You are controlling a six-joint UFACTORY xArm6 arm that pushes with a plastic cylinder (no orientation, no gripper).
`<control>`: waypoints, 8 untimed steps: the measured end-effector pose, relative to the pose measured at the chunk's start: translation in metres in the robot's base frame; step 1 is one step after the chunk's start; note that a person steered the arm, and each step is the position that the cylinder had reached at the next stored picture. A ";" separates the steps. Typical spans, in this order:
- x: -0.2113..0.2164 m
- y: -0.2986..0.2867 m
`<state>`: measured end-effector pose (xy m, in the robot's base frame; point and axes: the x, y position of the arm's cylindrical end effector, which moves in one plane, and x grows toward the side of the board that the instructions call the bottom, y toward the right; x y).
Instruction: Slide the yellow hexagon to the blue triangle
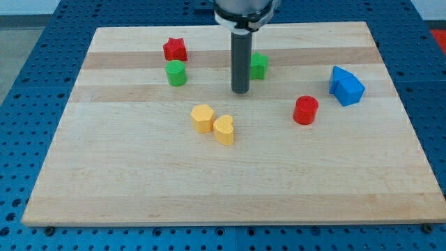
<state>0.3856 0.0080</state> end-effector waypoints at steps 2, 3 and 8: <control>0.011 -0.062; 0.012 -0.097; 0.081 -0.101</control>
<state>0.4668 -0.0933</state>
